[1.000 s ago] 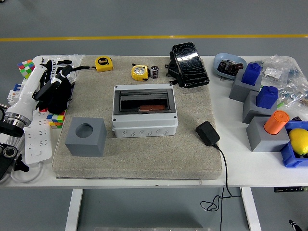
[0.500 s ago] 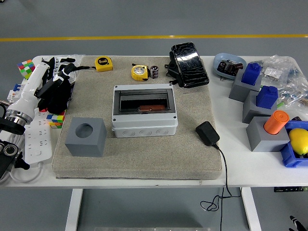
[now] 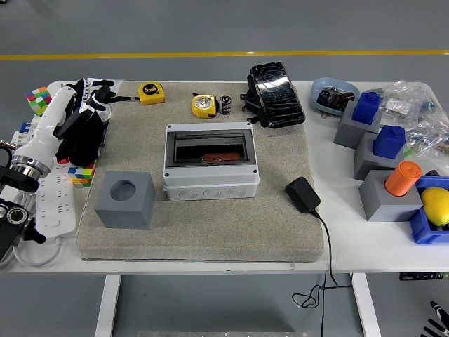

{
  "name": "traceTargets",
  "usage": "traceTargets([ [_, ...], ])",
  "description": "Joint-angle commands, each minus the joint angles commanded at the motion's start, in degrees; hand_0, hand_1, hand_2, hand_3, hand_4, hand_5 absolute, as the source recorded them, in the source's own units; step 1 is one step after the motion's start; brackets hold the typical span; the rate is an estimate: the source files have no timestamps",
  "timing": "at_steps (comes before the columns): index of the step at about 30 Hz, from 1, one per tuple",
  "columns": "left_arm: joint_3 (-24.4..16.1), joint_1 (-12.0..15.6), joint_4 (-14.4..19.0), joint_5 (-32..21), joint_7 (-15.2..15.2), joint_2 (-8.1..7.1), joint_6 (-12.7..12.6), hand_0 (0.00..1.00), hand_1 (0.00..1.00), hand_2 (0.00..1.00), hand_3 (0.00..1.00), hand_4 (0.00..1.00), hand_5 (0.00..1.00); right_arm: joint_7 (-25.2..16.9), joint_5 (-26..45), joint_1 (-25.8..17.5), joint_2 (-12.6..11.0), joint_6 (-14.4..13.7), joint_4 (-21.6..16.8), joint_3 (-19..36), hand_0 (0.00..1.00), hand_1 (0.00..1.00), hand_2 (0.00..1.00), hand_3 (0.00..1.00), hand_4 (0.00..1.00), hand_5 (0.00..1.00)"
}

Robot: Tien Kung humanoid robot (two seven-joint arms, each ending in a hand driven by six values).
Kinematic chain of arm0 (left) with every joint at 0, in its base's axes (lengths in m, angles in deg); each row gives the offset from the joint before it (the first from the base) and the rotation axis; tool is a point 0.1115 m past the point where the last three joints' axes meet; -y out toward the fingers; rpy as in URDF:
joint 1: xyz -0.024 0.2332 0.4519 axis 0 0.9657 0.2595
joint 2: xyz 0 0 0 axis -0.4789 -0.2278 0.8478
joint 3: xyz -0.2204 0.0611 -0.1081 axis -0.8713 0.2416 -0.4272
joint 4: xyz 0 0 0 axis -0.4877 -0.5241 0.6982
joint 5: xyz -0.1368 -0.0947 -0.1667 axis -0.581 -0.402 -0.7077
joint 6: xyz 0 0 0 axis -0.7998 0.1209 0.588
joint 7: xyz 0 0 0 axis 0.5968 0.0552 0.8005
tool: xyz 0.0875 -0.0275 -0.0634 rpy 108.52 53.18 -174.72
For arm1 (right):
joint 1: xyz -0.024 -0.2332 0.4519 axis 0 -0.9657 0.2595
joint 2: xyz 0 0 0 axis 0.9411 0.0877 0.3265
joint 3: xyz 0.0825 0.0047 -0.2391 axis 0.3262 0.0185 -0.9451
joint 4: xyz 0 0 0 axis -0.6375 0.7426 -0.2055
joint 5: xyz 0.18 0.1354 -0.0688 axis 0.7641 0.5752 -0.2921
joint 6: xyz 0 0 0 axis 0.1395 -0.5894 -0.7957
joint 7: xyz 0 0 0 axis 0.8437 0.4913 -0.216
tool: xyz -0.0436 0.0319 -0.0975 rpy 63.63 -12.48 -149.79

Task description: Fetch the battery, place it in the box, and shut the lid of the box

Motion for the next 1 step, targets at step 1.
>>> traceTargets([
  [1,-0.1,-0.1,0.0,0.0,0.0,0.11,0.0,0.541,0.674,0.659,0.714,0.998,0.998,0.0,0.1,0.1,0.0,0.0,0.1,-0.1,0.628,0.662,0.657,0.549,0.948,0.532],
])
